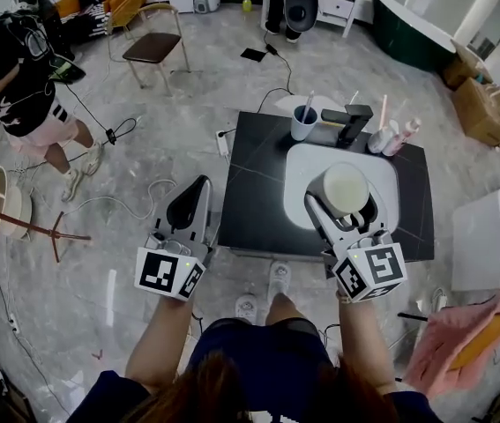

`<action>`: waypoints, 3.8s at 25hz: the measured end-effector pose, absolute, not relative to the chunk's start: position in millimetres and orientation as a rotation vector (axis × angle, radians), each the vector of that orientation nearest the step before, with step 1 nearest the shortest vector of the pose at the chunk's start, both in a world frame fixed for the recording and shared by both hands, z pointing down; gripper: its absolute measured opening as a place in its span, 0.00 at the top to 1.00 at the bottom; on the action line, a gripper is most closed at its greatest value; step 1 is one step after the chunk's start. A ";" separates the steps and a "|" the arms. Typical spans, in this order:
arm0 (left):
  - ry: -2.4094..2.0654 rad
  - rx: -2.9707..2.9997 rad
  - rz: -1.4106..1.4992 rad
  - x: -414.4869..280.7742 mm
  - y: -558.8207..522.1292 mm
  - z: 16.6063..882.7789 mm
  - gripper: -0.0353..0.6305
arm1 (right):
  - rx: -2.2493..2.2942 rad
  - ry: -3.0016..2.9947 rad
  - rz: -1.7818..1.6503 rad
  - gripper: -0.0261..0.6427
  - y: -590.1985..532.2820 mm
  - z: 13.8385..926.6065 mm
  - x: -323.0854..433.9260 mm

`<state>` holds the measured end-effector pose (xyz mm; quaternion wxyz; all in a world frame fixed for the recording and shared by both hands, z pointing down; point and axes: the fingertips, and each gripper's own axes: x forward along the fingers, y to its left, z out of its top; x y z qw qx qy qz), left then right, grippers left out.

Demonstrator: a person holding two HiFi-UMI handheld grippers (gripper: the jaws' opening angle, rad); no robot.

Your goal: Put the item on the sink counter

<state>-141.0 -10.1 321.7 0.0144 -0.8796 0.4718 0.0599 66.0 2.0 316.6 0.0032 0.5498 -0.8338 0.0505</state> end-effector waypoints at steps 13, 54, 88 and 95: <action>1.630 -2.622 0.185 -125.5 -86.9 306.4 0.91 | 1.545 -2.745 0.128 0.30 -103.2 300.2 78.1; 1.680 -2.632 0.153 -32.9 -231.6 331.1 0.91 | 1.502 -2.784 0.197 0.30 -249.1 325.4 163.1; 1.587 -2.864 0.034 -108.7 -315.0 423.2 0.91 | 1.570 -2.578 0.363 0.30 -302.5 447.6 64.6; 1.596 -2.882 -0.005 -121.0 -322.5 439.3 0.91 | 1.526 -2.514 0.415 0.30 -319.1 498.4 49.1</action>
